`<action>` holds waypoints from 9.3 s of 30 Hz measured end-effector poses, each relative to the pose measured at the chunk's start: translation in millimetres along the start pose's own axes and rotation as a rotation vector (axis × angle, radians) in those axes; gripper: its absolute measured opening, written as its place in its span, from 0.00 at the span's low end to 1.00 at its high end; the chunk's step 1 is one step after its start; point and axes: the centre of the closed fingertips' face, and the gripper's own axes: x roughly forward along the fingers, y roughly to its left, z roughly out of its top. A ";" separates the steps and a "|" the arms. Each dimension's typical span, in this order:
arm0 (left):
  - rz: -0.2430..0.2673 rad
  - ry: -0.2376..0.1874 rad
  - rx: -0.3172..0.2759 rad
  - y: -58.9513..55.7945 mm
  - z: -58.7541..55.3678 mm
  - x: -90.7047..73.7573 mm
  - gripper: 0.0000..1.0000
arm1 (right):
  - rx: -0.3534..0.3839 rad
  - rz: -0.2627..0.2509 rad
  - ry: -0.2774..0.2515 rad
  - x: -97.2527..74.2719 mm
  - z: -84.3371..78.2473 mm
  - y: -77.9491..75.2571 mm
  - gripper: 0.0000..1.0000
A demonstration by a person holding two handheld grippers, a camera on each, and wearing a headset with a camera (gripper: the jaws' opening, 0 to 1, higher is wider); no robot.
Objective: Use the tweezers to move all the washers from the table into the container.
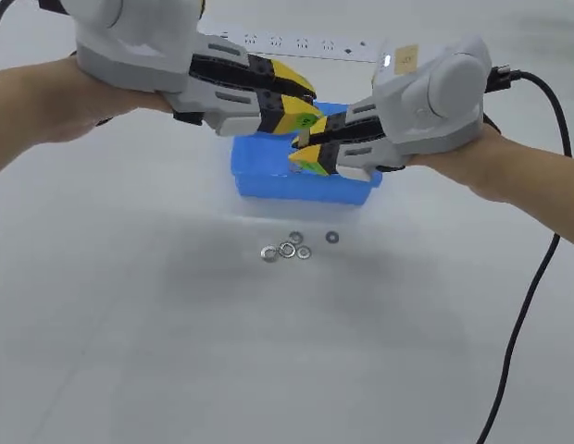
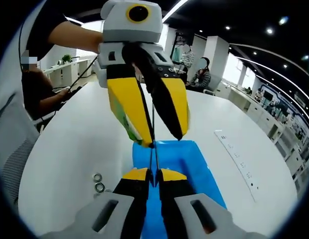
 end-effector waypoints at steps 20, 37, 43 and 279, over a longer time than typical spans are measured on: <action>-0.031 0.043 0.138 -1.2 0.5 -1.1 0.05 | -0.032 -0.027 -0.008 -6.8 8.7 -0.3 0.11; -0.003 0.037 0.145 -9.5 16.6 -18.6 0.05 | -0.102 -0.078 -0.007 -19.3 23.0 7.5 0.21; 0.004 0.038 0.146 -16.7 23.8 -25.5 0.05 | -0.062 -0.101 -0.014 -25.6 22.7 12.2 0.26; 0.336 -0.081 -0.307 -78.5 -47.8 -93.1 1.00 | 0.060 -0.080 -0.139 -47.9 62.0 12.6 0.09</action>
